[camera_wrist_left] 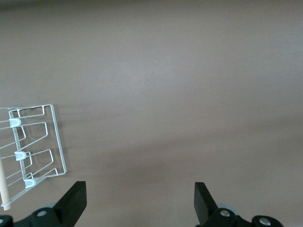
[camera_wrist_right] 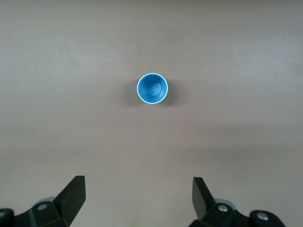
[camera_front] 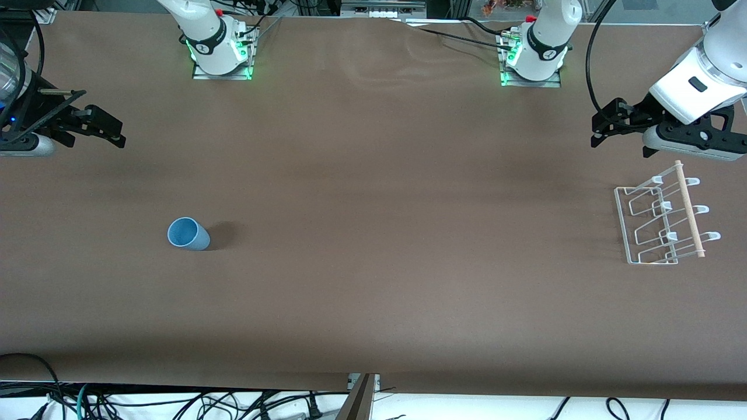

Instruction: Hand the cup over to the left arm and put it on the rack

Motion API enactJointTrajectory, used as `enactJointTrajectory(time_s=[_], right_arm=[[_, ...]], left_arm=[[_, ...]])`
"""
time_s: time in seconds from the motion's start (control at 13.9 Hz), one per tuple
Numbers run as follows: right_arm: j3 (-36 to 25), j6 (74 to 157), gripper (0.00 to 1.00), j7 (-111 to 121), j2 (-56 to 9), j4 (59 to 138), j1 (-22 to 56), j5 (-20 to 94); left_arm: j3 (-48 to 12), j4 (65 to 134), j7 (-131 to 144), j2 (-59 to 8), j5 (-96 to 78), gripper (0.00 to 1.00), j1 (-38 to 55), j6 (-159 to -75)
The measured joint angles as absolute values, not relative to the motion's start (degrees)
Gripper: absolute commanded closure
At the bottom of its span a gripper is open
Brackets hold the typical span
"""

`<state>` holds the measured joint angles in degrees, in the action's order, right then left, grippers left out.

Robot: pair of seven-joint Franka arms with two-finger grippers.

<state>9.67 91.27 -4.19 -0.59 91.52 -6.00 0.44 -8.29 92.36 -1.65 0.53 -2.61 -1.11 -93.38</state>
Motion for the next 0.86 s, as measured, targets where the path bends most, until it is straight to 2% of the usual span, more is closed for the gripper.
enactJointTrajectory(time_s=[0.5, 0.86], right_arm=[[9.7, 92.8, 0.0, -4.2, -1.2, 91.3, -5.7, 0.3], [9.7, 92.8, 0.0, -4.2, -1.3, 91.3, -5.7, 0.3]], left_arm=[[-7.4, 92.3, -1.6, -3.7, -2.5, 0.0, -2.0, -95.4], [-7.3, 91.2, -1.6, -3.7, 1.8, 0.0, -2.8, -93.3]])
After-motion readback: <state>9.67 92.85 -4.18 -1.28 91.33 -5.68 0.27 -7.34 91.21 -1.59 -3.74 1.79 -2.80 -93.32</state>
